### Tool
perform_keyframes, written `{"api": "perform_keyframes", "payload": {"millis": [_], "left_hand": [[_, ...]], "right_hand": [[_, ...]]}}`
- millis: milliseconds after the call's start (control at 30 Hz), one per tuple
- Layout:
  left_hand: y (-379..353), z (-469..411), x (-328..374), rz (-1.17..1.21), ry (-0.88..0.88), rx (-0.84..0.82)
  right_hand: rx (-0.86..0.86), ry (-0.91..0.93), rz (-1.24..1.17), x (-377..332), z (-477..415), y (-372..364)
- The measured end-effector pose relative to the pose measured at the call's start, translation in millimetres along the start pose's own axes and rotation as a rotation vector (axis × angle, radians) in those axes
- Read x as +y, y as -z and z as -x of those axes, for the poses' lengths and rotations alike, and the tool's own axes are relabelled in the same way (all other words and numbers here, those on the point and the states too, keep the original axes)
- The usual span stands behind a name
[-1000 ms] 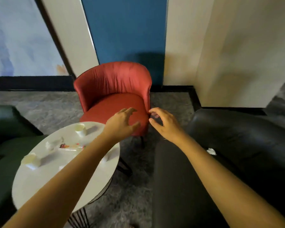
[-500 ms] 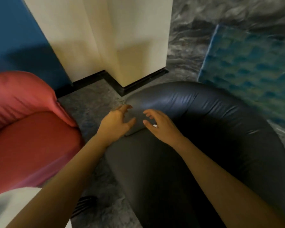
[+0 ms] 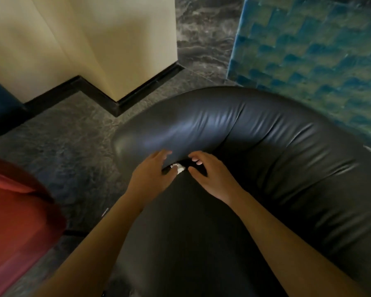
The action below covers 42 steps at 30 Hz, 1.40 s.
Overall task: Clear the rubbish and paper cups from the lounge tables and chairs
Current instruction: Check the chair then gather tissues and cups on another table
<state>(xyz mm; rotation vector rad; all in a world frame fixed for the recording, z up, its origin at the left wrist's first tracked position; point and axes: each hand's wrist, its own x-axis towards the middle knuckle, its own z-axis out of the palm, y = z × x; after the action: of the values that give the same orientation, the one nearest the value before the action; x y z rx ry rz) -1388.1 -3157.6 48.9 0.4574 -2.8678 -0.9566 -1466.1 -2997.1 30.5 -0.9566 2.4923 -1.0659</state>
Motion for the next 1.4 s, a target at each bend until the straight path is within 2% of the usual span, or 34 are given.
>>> {"api": "perform_keyframes", "payload": {"millis": [167, 300, 433, 600, 700, 1033, 1233, 1400], "left_hand": [[-84.4, -48.7, -93.5, 0.0, 0.068, -0.117], [-155.6, -81.6, -155.3, -0.095, 0.067, -0.226], [-214.1, -108.7, -184.9, -0.126, 0.003, -0.208], [-257.8, -119.8, -199.6, -0.266, -0.013, -0.24], [-262.1, -123.3, -203.3, -0.271, -0.021, -0.161], [-236.9, -101.6, -196.3, -0.186, -0.053, -0.049], [-191.9, -85.3, -182.3, -0.17, -0.1, 0.052], [-134.9, -63.7, -134.0, -0.172, -0.085, 0.203]], "right_hand": [[-0.037, -0.166, 0.04, 82.1, -51.0, -75.8], [0.026, -0.322, 0.082, 150.2, -62.7, -139.4], [-0.016, -0.443, 0.189, 203.7, -53.8, -183.1], [0.009, -0.425, 0.331, 228.9, -45.7, -209.9], [0.045, -0.415, 0.332, 231.8, -44.4, -215.3], [-0.012, -0.389, 0.482, 237.0, -35.8, -229.9], [-0.054, -0.485, 0.346, 215.2, -50.8, -214.6], [0.059, -0.254, 0.203, 148.5, -45.5, -172.3]]}}
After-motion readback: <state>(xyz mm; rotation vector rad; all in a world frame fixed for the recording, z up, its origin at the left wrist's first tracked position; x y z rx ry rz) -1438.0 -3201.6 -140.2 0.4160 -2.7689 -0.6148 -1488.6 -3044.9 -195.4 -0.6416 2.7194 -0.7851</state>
